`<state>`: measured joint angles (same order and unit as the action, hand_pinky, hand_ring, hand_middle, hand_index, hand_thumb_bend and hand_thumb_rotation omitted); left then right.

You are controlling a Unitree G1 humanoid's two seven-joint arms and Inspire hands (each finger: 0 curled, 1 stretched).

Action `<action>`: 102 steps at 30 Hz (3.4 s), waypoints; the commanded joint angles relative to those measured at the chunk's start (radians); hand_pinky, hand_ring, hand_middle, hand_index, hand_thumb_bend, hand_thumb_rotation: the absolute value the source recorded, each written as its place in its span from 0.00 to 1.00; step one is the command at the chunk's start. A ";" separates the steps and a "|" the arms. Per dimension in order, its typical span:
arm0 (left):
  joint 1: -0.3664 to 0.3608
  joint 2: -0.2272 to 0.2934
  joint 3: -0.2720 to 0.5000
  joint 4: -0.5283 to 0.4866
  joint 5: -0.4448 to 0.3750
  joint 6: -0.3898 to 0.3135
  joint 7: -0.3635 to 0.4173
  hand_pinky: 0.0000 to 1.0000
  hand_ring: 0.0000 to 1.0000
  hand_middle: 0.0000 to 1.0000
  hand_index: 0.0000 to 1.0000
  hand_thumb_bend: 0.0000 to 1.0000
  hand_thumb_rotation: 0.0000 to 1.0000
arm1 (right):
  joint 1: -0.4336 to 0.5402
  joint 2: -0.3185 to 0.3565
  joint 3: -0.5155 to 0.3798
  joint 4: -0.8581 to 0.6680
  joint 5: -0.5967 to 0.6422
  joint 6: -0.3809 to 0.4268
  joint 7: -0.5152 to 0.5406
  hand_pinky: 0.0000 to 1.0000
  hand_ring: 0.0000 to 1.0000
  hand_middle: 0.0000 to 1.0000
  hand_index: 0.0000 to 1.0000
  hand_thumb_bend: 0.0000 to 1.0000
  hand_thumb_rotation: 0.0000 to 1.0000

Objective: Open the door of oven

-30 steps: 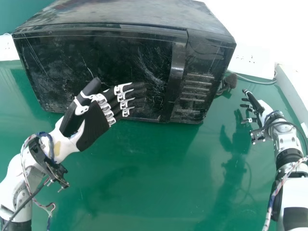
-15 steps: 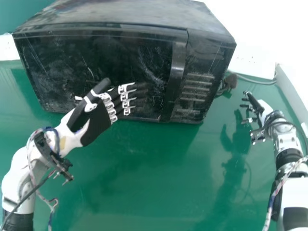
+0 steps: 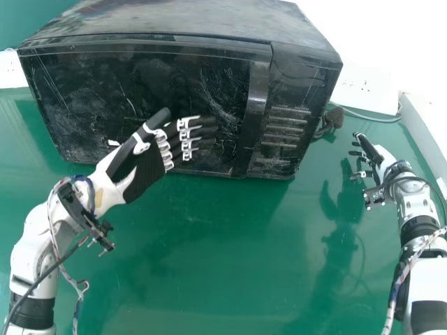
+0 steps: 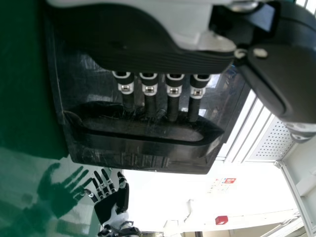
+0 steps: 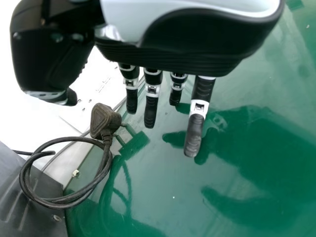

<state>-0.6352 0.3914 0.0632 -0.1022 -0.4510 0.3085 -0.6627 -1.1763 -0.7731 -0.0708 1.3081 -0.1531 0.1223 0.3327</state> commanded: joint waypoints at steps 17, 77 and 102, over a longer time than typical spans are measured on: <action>-0.072 -0.034 -0.040 0.069 0.030 -0.059 -0.033 0.83 1.00 1.00 0.97 1.00 0.78 | 0.084 0.037 0.022 0.049 -0.027 0.045 0.040 0.58 0.73 0.86 0.94 0.62 0.69; -0.241 -0.152 -0.132 0.387 0.284 -0.148 0.040 0.84 0.95 0.97 0.95 1.00 0.83 | 0.080 0.040 0.014 0.049 -0.030 0.049 0.052 0.53 0.72 0.86 0.94 0.64 0.67; -0.352 -0.202 -0.154 0.631 0.367 -0.272 0.062 0.80 0.94 0.96 0.93 1.00 0.81 | 0.078 0.042 0.006 0.048 -0.028 0.052 0.047 0.50 0.71 0.86 0.94 0.66 0.65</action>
<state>-0.9646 0.2041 -0.0712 0.4961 -0.1177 0.0247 -0.6277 -1.1726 -0.7768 -0.0781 1.3088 -0.1669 0.1161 0.3343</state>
